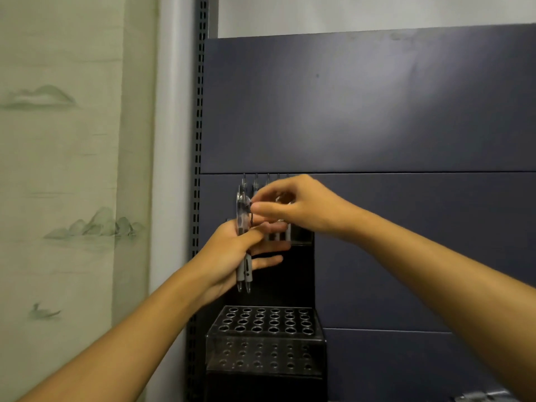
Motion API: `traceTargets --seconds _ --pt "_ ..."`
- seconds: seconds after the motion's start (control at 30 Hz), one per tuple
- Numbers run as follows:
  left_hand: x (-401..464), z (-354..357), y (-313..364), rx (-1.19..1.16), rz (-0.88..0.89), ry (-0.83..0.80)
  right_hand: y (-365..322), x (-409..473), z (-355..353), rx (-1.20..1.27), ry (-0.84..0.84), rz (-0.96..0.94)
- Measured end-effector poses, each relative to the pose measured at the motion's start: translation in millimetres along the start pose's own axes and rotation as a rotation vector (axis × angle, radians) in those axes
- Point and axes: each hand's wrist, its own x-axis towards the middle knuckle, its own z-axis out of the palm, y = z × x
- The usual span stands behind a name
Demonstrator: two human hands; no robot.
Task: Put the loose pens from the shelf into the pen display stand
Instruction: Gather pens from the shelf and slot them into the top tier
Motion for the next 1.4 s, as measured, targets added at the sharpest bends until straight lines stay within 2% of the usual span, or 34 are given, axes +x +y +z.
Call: traceTargets --seconds 0.13,0.27,0.4,0.57,0.77,1.2,1.4 --pt "2.5 12.4 -1.9 0.003 0.006 -0.059 4.7 -5.3 8.9 0.069 -0.009 0.011" --pt "4.3 15.8 -4.0 -0.023 0.025 -0.085 9.9 -6.9 10.9 0.209 0.070 0.036" --pt "3.4 8.4 -7.5 -0.002 -0.013 -0.115 6.8 -2.2 2.0 0.337 0.213 0.095" --pt "0.2 -9.3 -10.3 0.100 0.002 -0.047 8.4 8.1 -20.7 0.397 0.380 0.132" --pt "-3.9 -25.9 -11.3 0.174 0.007 0.019 30.4 24.5 -52.8 0.333 0.582 0.236" --pt "-7.7 -39.3 -10.6 0.163 -0.010 0.043 62.2 35.2 -33.0 0.174 0.543 0.329" --pt "-8.2 -42.1 -12.5 0.161 -0.014 0.042 66.5 36.6 -19.2 0.121 0.387 0.366"
